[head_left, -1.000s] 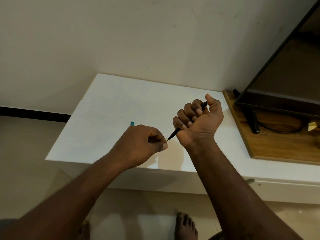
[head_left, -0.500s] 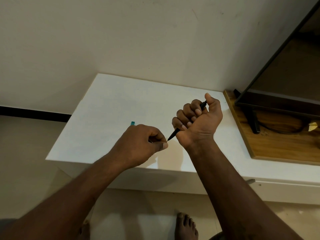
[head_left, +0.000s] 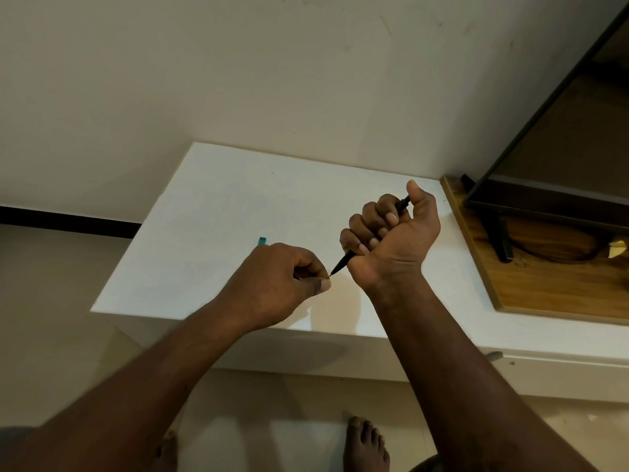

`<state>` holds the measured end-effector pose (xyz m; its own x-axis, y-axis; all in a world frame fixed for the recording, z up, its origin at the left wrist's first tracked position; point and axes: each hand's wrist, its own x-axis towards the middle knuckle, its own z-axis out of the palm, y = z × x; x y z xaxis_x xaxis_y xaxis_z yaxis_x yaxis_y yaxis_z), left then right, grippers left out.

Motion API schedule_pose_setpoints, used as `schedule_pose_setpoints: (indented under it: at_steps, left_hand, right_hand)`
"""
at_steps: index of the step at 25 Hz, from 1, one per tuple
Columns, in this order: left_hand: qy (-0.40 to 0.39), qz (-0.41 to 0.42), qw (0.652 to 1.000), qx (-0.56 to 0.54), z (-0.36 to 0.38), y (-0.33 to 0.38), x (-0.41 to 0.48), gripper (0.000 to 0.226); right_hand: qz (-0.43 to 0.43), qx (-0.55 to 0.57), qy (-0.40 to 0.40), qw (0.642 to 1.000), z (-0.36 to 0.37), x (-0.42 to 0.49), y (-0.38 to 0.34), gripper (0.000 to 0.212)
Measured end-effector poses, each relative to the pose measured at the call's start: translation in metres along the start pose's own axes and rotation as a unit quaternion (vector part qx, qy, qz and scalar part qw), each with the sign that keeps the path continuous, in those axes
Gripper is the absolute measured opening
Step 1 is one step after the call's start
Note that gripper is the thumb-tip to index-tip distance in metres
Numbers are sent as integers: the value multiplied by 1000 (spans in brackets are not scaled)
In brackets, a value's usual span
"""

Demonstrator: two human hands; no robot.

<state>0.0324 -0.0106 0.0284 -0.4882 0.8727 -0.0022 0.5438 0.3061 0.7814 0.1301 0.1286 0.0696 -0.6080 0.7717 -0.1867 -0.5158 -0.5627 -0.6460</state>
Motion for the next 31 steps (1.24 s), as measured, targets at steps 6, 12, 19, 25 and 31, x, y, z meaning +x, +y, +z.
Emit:
schedule_pose_setpoints:
  at_steps: [6, 12, 19, 25, 31]
  left_hand:
    - [-3, -1, 1000, 1, -1, 1, 0, 11]
    - [-5, -2, 1000, 2, -1, 1, 0, 9]
    - [-4, -1, 1000, 4, -1, 2, -1, 10]
    - [-3, -3, 1000, 5, -1, 2, -1, 8]
    - [-4, -3, 1000, 4, -1, 1, 0, 8]
  right_hand:
    - [-4, 1, 2, 1000, 0, 0, 0, 47]
    - [-5, 1, 0, 1000, 0, 0, 0, 47]
    - [-5, -2, -6, 1000, 0, 1, 0, 46]
    - [-7, -4, -4, 1000, -1, 1, 0, 46]
    - [-6, -4, -4, 1000, 0, 1, 0, 46]
